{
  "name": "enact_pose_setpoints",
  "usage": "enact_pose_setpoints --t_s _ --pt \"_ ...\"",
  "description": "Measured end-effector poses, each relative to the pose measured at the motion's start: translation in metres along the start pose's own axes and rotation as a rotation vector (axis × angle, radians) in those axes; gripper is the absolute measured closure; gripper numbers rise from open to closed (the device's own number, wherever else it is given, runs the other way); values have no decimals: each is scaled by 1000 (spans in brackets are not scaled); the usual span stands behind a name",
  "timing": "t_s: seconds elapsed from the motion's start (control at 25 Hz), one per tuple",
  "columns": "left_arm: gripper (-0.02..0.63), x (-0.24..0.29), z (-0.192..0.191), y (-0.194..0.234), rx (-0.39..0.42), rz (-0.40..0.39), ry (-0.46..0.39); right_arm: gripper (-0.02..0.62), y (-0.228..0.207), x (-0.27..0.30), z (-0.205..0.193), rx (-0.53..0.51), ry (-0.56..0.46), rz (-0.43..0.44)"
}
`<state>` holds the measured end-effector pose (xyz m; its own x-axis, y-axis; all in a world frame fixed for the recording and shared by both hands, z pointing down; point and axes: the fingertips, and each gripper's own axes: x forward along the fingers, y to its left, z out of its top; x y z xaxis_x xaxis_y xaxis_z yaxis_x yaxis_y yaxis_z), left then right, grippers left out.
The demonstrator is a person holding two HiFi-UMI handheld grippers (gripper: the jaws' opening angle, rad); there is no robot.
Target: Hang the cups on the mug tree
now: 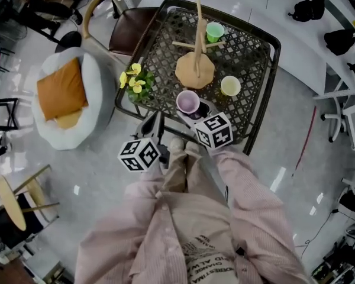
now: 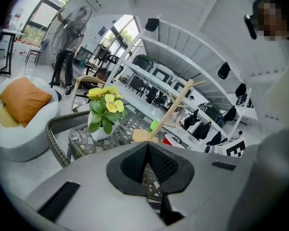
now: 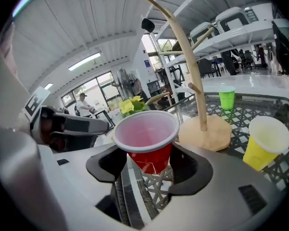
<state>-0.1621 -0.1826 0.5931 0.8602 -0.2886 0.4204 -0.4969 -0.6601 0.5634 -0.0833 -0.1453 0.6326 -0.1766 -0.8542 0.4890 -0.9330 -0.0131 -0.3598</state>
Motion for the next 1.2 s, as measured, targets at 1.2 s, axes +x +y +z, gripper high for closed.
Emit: enact_pose_setpoints --t_s 1.2 --pt "607 -27 105 -17 153 -40 -134 322 45 4 102 259 -150 127"
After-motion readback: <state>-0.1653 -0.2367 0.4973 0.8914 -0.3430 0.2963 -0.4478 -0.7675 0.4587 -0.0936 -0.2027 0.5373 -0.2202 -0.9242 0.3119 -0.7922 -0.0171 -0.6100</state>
